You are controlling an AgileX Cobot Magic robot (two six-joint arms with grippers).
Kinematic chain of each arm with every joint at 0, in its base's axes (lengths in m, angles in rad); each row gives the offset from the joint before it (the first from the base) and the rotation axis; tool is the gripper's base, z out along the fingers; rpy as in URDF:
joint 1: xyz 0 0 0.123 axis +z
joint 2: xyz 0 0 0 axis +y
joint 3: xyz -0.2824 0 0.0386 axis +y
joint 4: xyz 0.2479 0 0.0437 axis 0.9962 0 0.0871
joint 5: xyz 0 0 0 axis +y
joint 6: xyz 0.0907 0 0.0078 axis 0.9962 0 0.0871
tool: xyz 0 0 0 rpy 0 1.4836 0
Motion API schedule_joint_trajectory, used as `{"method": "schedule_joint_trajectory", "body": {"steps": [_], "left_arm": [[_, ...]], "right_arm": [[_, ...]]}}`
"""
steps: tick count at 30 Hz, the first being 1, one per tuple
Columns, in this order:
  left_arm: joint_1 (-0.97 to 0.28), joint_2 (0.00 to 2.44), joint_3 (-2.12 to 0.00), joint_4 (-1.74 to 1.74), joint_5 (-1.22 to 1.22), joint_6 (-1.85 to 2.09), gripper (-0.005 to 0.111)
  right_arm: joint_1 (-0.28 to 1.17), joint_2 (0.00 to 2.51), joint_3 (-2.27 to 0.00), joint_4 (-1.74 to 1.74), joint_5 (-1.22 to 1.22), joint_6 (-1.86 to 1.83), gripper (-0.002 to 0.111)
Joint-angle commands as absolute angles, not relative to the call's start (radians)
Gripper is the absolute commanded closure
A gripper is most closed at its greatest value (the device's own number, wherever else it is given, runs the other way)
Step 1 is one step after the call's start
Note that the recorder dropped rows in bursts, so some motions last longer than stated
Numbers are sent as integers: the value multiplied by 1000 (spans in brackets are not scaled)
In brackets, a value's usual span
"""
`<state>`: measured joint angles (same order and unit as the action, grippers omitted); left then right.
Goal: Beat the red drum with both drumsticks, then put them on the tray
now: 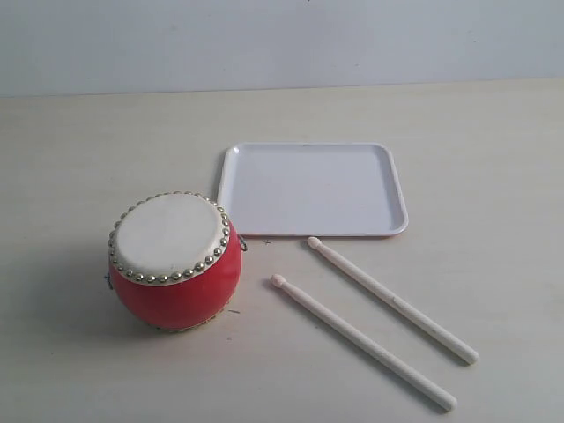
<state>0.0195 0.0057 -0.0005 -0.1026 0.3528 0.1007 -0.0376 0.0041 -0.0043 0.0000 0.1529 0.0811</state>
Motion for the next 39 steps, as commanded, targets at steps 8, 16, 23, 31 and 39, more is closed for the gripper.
{"method": "schedule_joint_trajectory", "body": {"steps": [8,16,23,31,39], "left_arm": [[20,0,0,-108,351,103,107],[20,0,0,-108,351,103,107],[20,0,0,-108,351,103,107],[20,0,0,-108,351,103,107],[20,0,0,-108,351,103,107]], "right_arm": [[-41,0,0,129,-223,83,108],[-41,0,0,239,-265,333,108],[-41,6,-133,-354,-362,866,108],[-41,504,-467,-1370,-531,1666,108],[-41,847,-616,-1744,-797,1990,108]]}}
